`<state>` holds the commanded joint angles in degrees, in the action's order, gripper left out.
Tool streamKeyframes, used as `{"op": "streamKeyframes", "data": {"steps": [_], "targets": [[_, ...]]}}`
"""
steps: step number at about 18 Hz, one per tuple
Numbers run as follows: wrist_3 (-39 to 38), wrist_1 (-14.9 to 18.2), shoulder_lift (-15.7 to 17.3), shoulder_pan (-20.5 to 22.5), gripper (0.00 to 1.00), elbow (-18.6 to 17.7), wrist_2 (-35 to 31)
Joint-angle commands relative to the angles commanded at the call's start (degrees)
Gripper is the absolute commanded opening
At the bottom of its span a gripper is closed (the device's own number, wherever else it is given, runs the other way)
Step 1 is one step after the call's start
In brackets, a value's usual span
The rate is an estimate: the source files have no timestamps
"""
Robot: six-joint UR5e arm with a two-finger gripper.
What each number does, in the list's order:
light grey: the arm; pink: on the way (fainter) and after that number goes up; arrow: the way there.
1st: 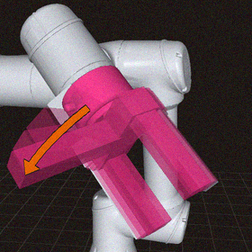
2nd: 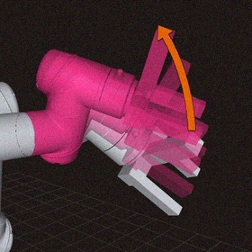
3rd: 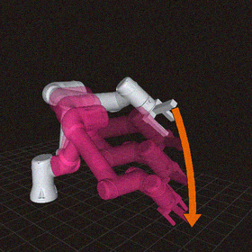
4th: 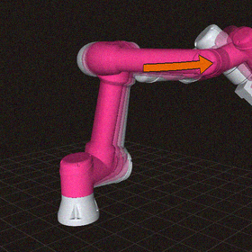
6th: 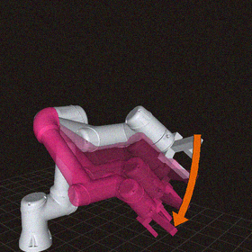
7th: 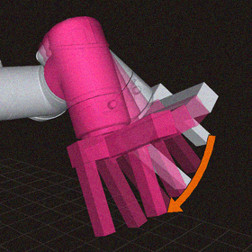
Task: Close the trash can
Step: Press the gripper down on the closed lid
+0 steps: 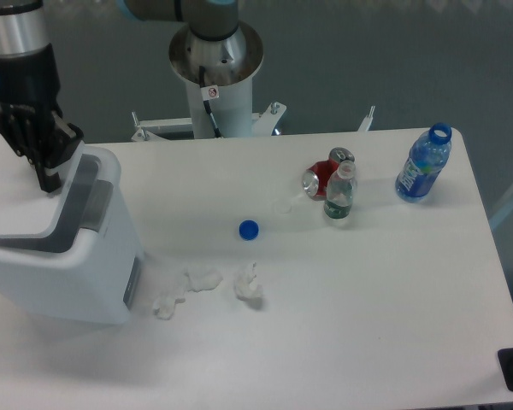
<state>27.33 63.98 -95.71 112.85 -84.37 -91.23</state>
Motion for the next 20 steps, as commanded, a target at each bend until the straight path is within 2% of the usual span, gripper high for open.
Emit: {"op": "streamKeyframes", "data": {"steps": [6,20], "targets": [[1.15,-0.09,-0.09,0.18,0.0,-1.41,-0.09],[1.06,0.0,-0.7,-0.09,0.0,-1.94,-0.09]]}}
